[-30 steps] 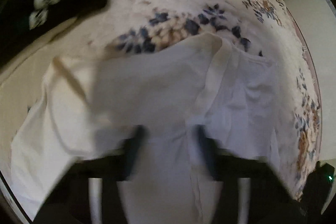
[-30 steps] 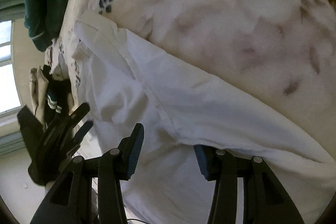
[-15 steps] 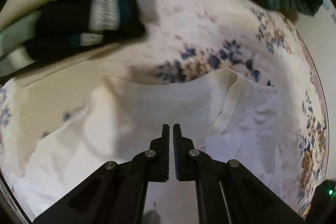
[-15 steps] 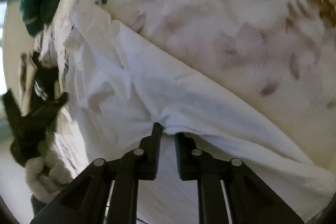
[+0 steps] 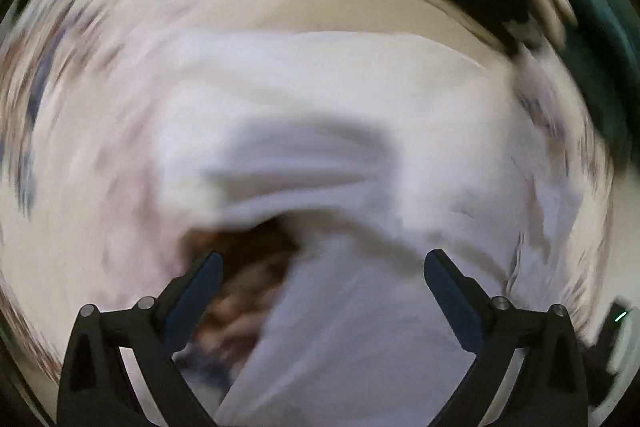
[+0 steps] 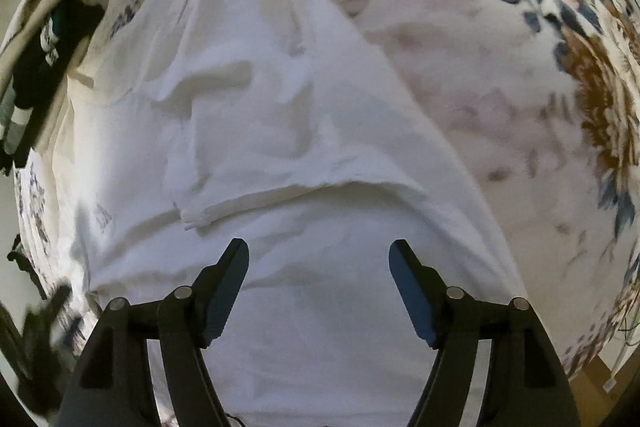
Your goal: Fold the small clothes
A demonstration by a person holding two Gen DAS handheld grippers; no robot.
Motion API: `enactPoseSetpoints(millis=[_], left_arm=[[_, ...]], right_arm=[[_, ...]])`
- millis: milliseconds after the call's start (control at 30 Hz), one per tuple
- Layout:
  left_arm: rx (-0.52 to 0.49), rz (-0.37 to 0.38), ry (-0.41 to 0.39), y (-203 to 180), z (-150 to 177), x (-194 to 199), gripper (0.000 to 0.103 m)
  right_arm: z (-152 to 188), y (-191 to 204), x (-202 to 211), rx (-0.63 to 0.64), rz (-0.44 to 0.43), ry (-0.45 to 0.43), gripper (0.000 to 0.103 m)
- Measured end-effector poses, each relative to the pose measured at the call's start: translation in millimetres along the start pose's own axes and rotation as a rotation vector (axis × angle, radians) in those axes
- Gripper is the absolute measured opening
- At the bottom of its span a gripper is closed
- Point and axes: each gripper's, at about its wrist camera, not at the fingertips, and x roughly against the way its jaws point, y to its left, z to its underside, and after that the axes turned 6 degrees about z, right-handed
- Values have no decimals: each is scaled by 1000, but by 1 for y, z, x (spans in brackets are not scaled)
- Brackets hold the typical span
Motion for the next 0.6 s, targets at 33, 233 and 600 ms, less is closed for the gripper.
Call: enactPoseSetpoints(millis=[33, 233, 600], left_arm=[[91, 25, -9, 24, 1, 3, 103], [439, 268, -56, 101, -6, -17, 82], [150, 176, -227, 40, -50, -1, 6]], right_arm=[[2, 6, -1, 18, 9, -5, 74], [3, 29, -4, 77, 53, -40, 74], [-16, 52, 9, 30, 52, -48, 74]])
